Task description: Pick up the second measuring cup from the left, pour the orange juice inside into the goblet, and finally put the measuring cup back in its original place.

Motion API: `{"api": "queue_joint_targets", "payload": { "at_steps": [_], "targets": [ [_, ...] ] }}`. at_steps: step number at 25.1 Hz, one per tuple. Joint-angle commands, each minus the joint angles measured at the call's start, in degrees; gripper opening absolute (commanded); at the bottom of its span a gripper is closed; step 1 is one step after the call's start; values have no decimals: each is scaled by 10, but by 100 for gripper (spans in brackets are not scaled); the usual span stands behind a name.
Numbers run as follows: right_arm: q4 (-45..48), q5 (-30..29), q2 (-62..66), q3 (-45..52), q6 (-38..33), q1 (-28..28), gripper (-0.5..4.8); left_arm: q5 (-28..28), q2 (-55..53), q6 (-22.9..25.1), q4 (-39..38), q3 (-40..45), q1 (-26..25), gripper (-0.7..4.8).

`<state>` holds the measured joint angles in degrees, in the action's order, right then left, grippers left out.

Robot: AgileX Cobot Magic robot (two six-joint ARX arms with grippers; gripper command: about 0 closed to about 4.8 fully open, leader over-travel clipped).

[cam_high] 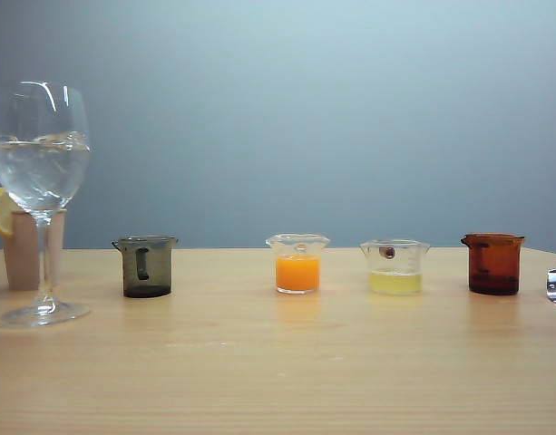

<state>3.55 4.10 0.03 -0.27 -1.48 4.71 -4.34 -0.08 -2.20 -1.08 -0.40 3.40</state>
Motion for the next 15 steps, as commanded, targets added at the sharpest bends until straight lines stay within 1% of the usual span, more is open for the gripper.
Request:
{"api": "queue_joint_targets", "payload": {
  "at_steps": [1,9,10,12,15],
  "targets": [
    [6,3,0,2,0,0,-1,-1,0,2,21,-2,0,-5],
    [6,3,0,-2,0,0,-1,-2,0,-1,27,-3,0,-5],
    [5,3,0,-8,0,0,-1,-2,0,-5,31,-5,0,-5],
    [-2,3,1,-39,0,0,-1,-2,-1,-40,16,-30,0,-5],
    [-27,4,9,-86,0,0,-1,-2,-5,-50,-24,-77,0,-5]
  ]
}}
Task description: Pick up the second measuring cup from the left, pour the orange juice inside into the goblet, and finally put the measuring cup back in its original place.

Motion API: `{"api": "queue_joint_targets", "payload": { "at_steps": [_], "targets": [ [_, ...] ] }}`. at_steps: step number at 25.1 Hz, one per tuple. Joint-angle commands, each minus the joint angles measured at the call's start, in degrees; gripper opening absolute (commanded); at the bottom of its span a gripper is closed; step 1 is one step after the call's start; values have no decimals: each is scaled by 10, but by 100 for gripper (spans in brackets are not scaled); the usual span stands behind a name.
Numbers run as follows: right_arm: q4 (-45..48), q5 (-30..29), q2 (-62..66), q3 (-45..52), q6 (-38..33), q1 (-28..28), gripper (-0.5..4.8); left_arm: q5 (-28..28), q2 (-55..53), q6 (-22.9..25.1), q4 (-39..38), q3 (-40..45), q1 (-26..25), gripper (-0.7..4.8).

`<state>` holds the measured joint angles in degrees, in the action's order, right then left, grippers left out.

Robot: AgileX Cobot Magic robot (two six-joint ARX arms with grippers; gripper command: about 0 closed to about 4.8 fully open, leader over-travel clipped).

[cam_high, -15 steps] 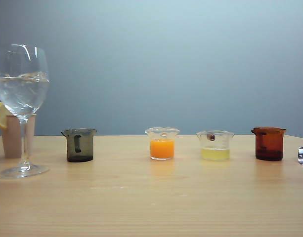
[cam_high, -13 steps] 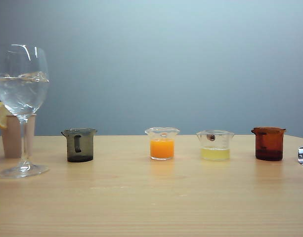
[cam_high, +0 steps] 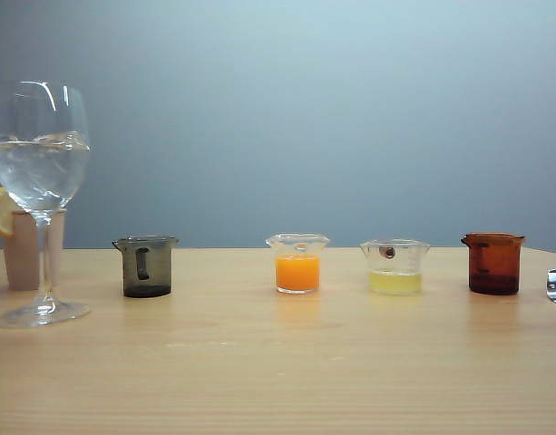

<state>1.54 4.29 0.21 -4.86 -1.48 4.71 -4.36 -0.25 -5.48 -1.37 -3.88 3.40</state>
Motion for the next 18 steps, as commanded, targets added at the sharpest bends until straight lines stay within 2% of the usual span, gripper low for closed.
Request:
{"api": "queue_joint_targets", "payload": {
  "at_steps": [1,7,10,14,18],
  "targets": [
    [-17,1,13,-61,0,0,-2,-2,-9,-20,-38,-64,0,-5],
    [-26,-5,109,-183,0,0,-2,8,-84,-21,-122,-214,1,-5],
    [-25,-6,188,-243,0,2,-3,39,-134,-21,-141,-286,2,-5],
    [4,-6,243,-271,0,24,-3,108,-171,-39,-159,-323,2,-5],
    [52,5,285,-275,0,75,-3,128,-201,-44,-199,-358,2,-5]
  ]
}}
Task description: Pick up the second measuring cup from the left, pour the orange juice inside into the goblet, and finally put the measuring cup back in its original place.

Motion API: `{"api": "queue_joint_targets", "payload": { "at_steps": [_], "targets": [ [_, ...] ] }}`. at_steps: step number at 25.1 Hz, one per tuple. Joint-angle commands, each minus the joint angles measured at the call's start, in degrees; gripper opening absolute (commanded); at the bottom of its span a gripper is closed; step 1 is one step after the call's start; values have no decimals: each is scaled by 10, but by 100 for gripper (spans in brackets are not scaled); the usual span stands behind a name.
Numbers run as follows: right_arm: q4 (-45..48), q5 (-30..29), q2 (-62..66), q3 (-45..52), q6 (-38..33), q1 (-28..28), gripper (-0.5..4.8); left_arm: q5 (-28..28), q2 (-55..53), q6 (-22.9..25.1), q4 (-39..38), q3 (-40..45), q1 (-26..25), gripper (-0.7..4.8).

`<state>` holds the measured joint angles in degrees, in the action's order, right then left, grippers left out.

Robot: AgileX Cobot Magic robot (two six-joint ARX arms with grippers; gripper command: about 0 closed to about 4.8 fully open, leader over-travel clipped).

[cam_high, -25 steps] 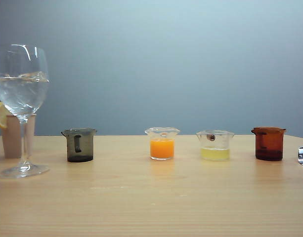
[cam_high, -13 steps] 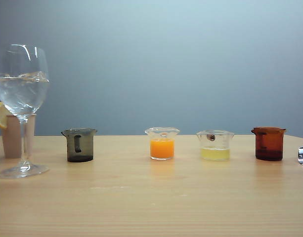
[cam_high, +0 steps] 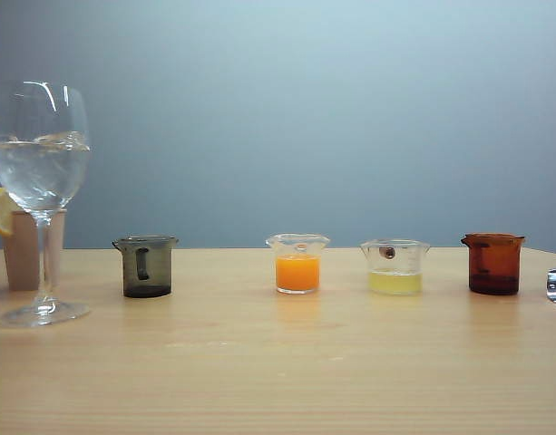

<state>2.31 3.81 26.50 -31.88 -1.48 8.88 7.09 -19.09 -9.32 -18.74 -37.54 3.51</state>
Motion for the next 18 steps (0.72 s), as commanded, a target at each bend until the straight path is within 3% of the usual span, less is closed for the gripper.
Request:
{"api": "queue_joint_targets", "payload": {
  "at_steps": [1,11,15,18],
  "targets": [
    [49,18,32,-5,0,47,-3,13,-17,-5,-33,-28,1,-5],
    [110,219,160,-5,0,286,-3,20,-20,-5,-70,-54,3,-5],
    [215,267,278,-4,-1,392,-3,22,-22,7,-84,-54,3,-5],
    [304,278,357,-4,-1,427,-3,35,-24,10,-91,-54,3,-5]
  ]
}}
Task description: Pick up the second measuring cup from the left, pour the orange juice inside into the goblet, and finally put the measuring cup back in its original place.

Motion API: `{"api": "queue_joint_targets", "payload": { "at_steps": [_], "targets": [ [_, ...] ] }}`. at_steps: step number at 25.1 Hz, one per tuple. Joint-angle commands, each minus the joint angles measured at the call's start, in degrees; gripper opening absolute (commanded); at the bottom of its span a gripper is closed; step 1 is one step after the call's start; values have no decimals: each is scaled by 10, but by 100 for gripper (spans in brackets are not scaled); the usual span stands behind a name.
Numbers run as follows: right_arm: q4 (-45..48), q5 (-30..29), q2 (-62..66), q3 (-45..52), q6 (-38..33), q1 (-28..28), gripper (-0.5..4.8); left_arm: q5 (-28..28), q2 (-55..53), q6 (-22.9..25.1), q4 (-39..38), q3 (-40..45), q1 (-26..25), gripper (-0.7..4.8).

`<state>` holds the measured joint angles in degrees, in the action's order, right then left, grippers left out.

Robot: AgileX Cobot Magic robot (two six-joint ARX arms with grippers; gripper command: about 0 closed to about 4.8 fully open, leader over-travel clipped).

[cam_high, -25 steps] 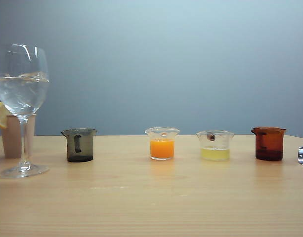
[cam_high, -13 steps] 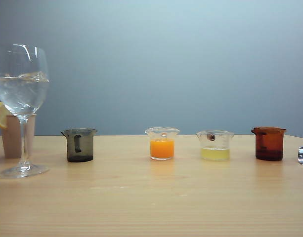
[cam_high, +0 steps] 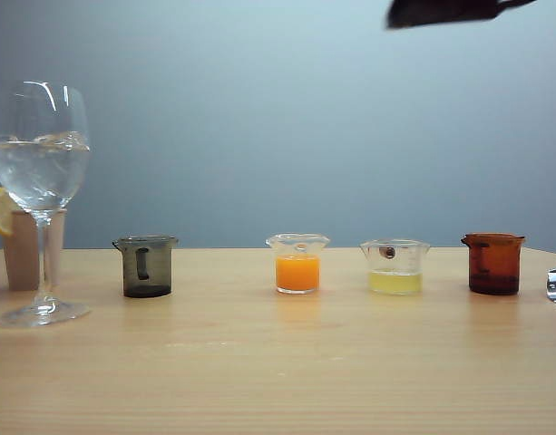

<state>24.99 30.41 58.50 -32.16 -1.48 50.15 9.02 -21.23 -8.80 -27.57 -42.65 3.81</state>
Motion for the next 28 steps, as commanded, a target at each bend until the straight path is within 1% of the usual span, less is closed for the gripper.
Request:
{"api": "queue_joint_targets", "payload": {
  "at_steps": [1,4,6,10,12,16,17,18,19,20,21,23,28],
  "targets": [
    [100,17,55,-1,-1,19,-3,20,-4,4,-4,-3,0,-5],
    [168,42,119,-1,-1,36,-3,27,-7,5,-7,-3,0,-5],
    [191,44,154,-1,-3,38,-3,27,-9,10,-7,-3,0,-5],
    [246,45,259,-2,-35,38,-3,26,-10,13,-6,-3,0,-5],
    [266,47,296,-2,-38,38,-3,26,-10,13,-6,-3,0,-5],
    [280,46,352,-3,-80,38,3,26,-12,13,-7,-2,0,-5],
    [283,45,364,-3,-87,38,35,26,-13,13,-6,-2,0,-5],
    [297,45,389,-3,-97,38,193,26,-13,13,-6,-2,0,-5],
    [308,46,407,-5,-113,38,338,26,-13,13,-6,-2,0,-5],
    [309,46,417,-9,-122,37,375,27,-13,13,-6,-2,0,-5],
    [310,46,431,-19,-128,37,373,26,-13,13,-6,-2,0,-5],
    [309,64,458,-48,-135,36,336,26,-13,13,-6,-2,0,-5],
    [285,105,502,-106,-136,36,338,26,-13,13,-7,-2,0,-5]
  ]
}}
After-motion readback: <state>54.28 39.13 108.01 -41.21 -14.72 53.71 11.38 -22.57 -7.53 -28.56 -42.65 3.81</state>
